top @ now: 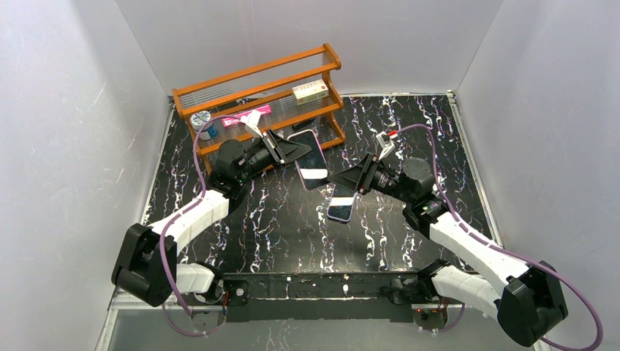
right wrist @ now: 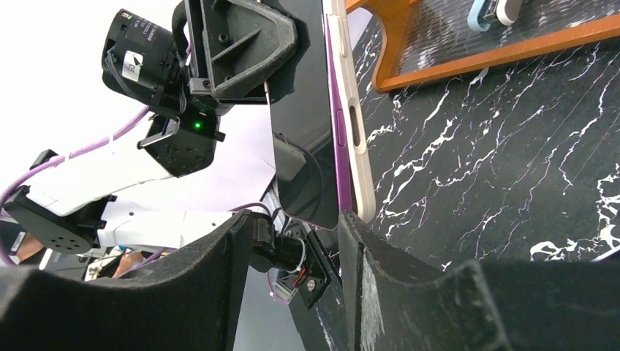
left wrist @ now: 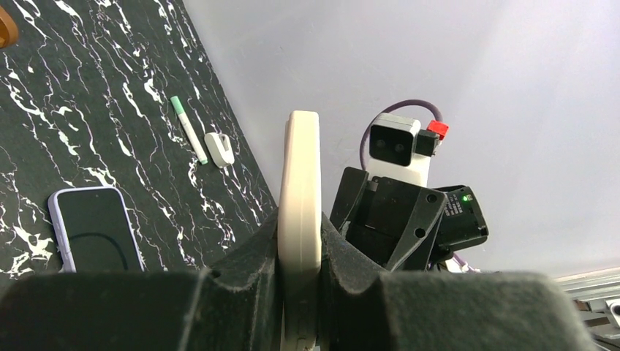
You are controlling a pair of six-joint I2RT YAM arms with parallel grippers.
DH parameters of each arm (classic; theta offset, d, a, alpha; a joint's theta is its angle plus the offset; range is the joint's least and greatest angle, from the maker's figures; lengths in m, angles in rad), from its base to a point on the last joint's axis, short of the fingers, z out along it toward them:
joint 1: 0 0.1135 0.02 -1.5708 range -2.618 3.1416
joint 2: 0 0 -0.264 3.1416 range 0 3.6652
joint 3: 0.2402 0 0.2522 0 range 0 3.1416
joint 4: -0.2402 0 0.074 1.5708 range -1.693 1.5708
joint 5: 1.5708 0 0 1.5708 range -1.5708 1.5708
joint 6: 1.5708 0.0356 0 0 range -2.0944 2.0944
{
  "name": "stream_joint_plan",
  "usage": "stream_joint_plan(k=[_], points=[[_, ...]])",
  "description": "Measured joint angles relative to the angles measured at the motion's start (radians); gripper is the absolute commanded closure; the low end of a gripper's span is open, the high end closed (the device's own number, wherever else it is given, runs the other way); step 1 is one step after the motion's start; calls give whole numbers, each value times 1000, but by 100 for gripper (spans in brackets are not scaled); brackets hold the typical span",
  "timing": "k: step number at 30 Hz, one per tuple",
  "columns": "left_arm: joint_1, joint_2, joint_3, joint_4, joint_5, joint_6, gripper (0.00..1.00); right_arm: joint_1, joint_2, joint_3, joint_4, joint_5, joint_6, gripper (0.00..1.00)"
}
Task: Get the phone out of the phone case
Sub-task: Remove the phone case from the phone.
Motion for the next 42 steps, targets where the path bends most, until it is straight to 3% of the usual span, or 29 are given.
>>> stream_joint_plan(k=[16, 28, 32, 34, 37, 39, 42], points=[[-27, 0, -20, 79, -44, -64, 100, -5, 32, -34, 109, -24, 54, 51], [-111, 16, -30, 146, -114, -84, 100, -6, 90, -50, 239, -65, 102, 65], [-137, 24, -40, 166, -148, -84, 100, -14, 119, -50, 274, -82, 118, 78], [-137, 24, -53, 186, -160, -85, 89, -19, 129, -49, 293, -93, 130, 86], [-138, 18, -70, 216, -169, -91, 62, -27, 137, -48, 315, -118, 160, 99], [-145, 8, -78, 212, -175, -80, 50, -31, 137, -46, 329, -122, 158, 99], [-167, -9, -92, 198, -172, -64, 39, -40, 136, -44, 330, -109, 158, 99]])
